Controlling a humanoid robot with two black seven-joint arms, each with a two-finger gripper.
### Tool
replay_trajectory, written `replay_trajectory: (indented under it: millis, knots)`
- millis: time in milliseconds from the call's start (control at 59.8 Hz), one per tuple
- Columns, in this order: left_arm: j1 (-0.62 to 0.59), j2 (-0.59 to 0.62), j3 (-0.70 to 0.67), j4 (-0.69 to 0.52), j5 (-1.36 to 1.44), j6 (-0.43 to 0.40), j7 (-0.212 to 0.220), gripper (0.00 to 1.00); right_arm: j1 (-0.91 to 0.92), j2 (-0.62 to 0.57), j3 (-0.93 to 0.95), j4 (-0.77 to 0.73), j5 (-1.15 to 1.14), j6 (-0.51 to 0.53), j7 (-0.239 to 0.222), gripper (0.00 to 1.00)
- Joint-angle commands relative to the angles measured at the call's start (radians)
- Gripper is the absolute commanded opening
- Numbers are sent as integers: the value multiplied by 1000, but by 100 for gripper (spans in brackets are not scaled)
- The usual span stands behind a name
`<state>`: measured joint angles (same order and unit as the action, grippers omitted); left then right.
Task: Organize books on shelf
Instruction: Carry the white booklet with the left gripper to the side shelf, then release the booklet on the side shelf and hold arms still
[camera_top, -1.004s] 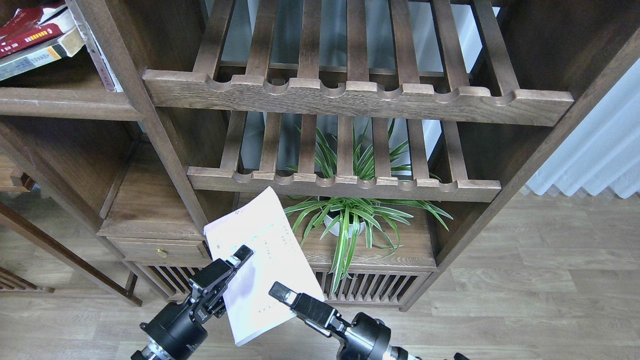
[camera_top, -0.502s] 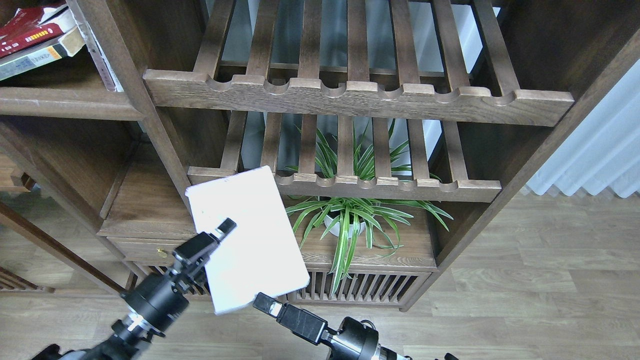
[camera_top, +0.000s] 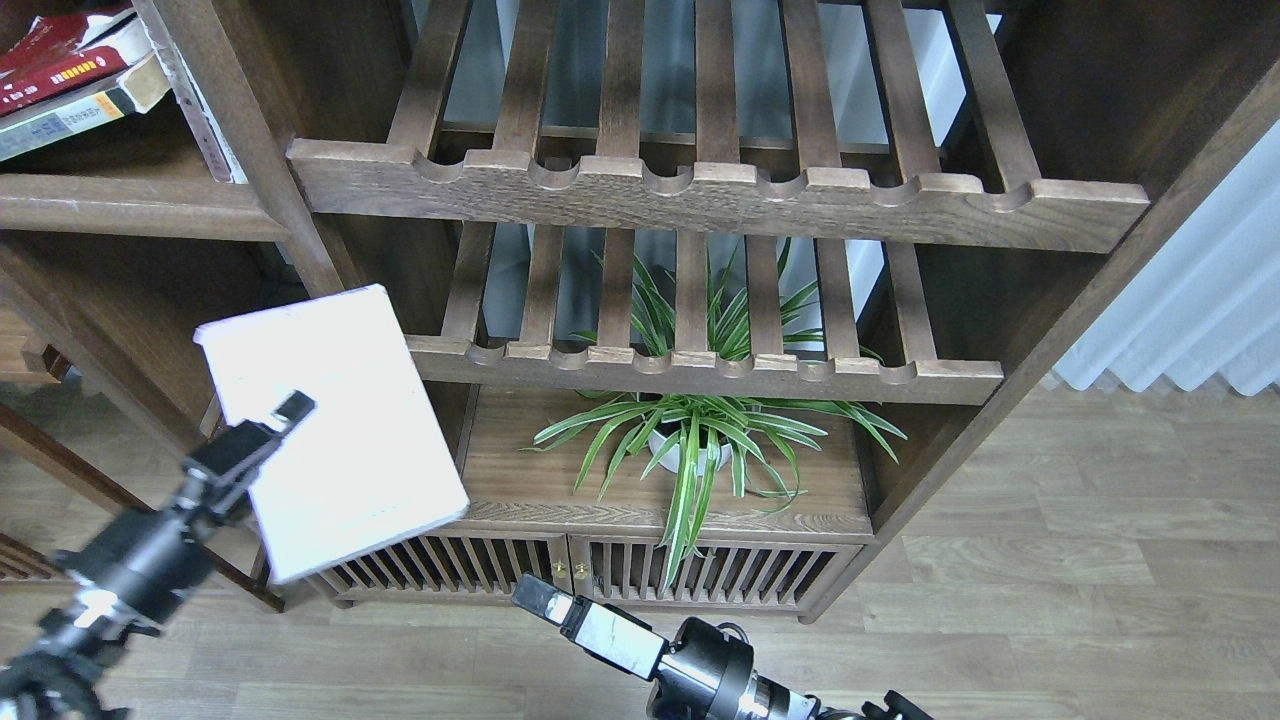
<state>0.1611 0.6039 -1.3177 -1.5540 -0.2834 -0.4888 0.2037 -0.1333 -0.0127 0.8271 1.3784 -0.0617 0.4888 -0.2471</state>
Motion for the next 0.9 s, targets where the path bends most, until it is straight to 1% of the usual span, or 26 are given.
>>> replay_trajectory:
  millis: [0,17,100,234,335,485,569,653,669,803,820,854,870,887]
  knots:
    - [57,46,-180,-34,10,0,69,2,24,13,-2,-36,-1,0,-1,99]
    - [67,51,-216,-43,10,0,72,2,24,13,-2,-38,-1,0,-3,99]
    - [81,91,-305,-66,10,0,74,2,26,13,-2,-44,-1,0,-3,99]
    - [83,143,-442,-69,12,0,76,2,26,13,-2,-44,-3,0,-4,99]
    - [83,185,-567,-67,24,0,91,2,24,13,-2,-45,-4,0,-6,99]
    - [81,214,-692,-57,47,0,111,2,24,13,0,-50,-4,0,-8,99]
    - [72,224,-723,-46,66,0,112,2,24,13,0,-51,-4,0,-8,99]
    - [-8,228,-726,-2,122,0,123,2,24,13,1,-53,-4,0,-8,99]
    - [-50,225,-726,15,157,0,128,2,24,13,3,-53,-4,0,-8,99]
    - [-222,214,-716,81,322,0,134,2,24,13,3,-53,-3,0,-6,99]
    - [-263,214,-710,89,352,0,135,2,23,13,6,-53,-3,0,-6,99]
    - [-301,214,-701,95,380,0,135,2,21,13,9,-53,-3,0,-6,99]
    - [-396,200,-660,110,461,0,135,2,17,13,13,-53,-3,0,-6,99]
    - [-411,198,-655,114,470,0,135,2,15,13,14,-51,-3,0,-6,99]
